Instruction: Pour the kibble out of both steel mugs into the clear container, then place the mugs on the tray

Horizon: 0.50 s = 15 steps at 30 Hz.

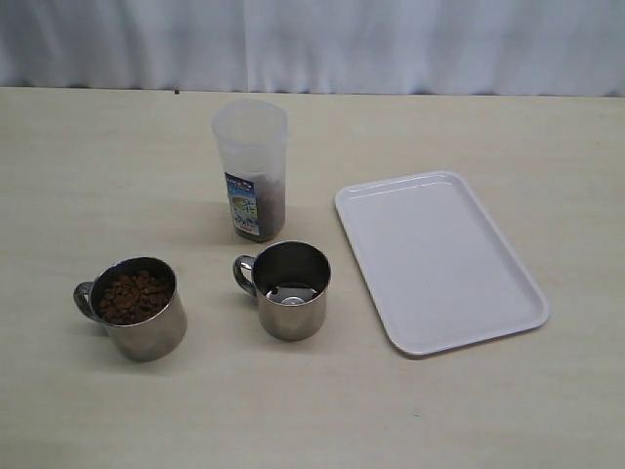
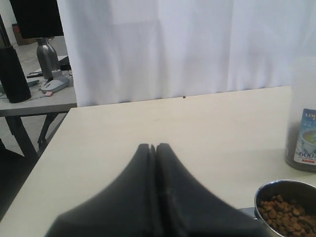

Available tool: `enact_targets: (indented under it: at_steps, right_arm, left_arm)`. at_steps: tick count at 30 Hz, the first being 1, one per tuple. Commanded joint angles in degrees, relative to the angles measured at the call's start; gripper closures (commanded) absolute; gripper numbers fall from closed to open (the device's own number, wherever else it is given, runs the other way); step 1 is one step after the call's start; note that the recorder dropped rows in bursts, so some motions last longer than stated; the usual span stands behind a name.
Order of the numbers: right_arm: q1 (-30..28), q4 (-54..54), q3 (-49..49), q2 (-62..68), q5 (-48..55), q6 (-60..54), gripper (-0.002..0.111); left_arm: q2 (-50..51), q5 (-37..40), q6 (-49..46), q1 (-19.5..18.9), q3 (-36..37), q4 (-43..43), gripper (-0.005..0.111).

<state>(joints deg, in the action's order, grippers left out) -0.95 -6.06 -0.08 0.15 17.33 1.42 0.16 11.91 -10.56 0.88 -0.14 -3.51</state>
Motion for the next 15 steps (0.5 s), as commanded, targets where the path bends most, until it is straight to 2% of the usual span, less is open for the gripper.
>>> enact_targets:
  at_steps: [1, 6, 12, 15]
  right_arm:
    - [-5.72, 3.53, 0.08, -0.15, -3.02, -1.42, 0.103]
    - [-6.60, 3.76, 0.08, -0.15, -6.15, -1.42, 0.103]
    - [-6.47, 1.50, 0.08, -0.15, -8.08, 7.63, 0.103]
    - [-4.82, 1.07, 0.08, -0.15, -6.89, 8.40, 0.103]
  left_arm:
    - [-0.16, -0.68, 0.12, 0.48, 0.14, 0.01, 0.107]
    - [-0.16, -0.68, 0.12, 0.48, 0.14, 0.01, 0.107]
    - [-0.16, -0.68, 0.12, 0.48, 0.14, -0.09, 0.107]
    - [-0.16, -0.68, 0.12, 0.48, 0.14, -0.09, 0.107]
